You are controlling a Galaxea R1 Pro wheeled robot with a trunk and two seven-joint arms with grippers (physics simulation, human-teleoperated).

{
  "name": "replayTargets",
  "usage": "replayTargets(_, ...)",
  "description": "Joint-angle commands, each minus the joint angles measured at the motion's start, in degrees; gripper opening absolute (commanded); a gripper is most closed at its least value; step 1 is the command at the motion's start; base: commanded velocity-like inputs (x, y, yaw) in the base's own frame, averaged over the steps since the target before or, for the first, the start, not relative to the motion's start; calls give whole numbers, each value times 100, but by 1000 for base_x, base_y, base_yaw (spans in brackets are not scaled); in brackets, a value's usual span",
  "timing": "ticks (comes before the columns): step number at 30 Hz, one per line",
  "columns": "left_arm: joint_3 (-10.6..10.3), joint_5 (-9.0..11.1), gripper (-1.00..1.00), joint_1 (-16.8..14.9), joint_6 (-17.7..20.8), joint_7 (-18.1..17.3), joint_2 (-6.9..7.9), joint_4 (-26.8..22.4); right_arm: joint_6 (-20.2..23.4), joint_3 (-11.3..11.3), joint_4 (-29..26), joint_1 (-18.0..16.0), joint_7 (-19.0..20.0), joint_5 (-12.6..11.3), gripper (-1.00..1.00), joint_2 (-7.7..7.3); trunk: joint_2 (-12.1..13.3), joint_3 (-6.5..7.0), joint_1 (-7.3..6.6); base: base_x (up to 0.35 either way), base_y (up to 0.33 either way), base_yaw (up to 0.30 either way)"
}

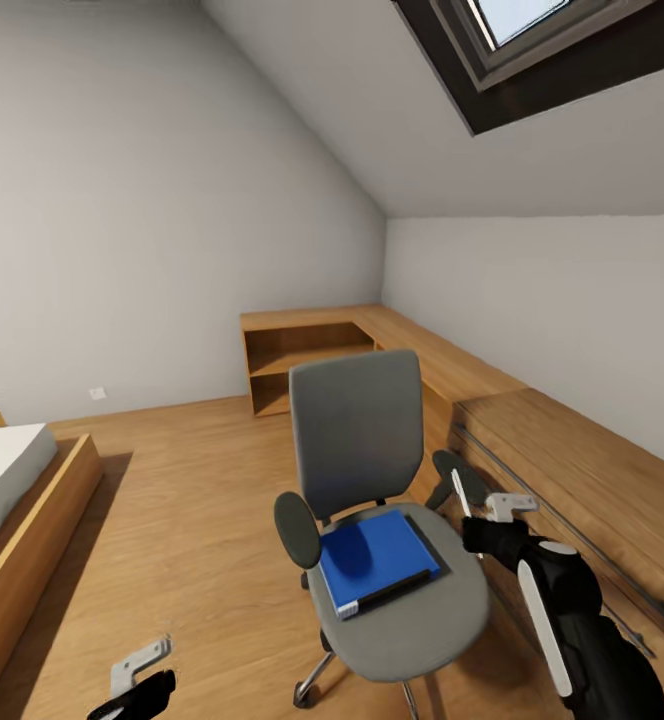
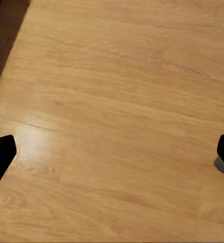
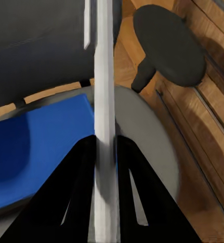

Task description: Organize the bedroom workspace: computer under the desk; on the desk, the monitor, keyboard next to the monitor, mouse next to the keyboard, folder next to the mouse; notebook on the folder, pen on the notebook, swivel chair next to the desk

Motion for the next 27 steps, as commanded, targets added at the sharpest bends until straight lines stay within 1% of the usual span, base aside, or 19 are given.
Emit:
replayTargets(1,-15,-61,100,-2,-244,32,-10,300,91,-120,-27,9,22,-23,-100,23,38,13,-23,0,0,0)
replayTargets(2,-22,-97,100,-2,-351,35,-15,440,113,-160,-31,14,17,-31,-100,31,78,31,-45,0,0,0)
replayTargets(4,-80,-184,100,-2,-689,38,-21,926,160,-258,-43,25,9,-53,-100,53,158,66,-89,0,0,0)
replayTargets(5,-230,-220,100,-2,-1084,39,-24,1271,179,-298,-46,29,6,-67,-100,64,199,84,-111,0,0,0)
replayTargets(6,-428,-228,100,-2,-1631,39,-25,1492,187,-314,-47,31,6,-74,-100,74,239,102,-133,0,0,0)
replayTargets(8,-513,-233,100,-2,-1864,39,-25,1636,186,-319,-47,31,5,-76,-100,76,319,138,-177,0,0,0)
replayTargets(9,-631,-238,100,-2,-2175,39,-26,1905,184,-320,-47,32,5,-79,-100,79,359,156,-199,0,0,0)
replayTargets(14,-682,-237,100,-2,-2311,45,-30,2045,182,-290,-47,32,5,-80,-100,86,560,246,-308,0,0,0)
replayTargets(16,-682,-235,100,-2,-2323,46,-32,2056,167,-282,-47,32,5,-80,-100,115,640,282,-352,0,0,0)
replayTargets(17,-682,-233,100,-2,-2330,57,-53,2063,142,-283,-47,32,3,-75,-100,254,680,300,-374,0,0,0)
replayTargets(20,-681,-232,100,-2,-2334,76,-121,2066,115,-283,-47,32,-2,-65,-100,427,800,354,-440,0,0,0)
replayTargets(25,-681,-235,100,-2,-2335,61,-243,2196,-110,-298,-47,32,-15,-54,-100,472,1001,443,-550,-1,0,-2)
replayTargets(27,-685,-223,100,-2,-2316,57,-248,2277,-141,-303,-47,32,-11,-54,-100,475,1081,479,-594,-74,115,-141)
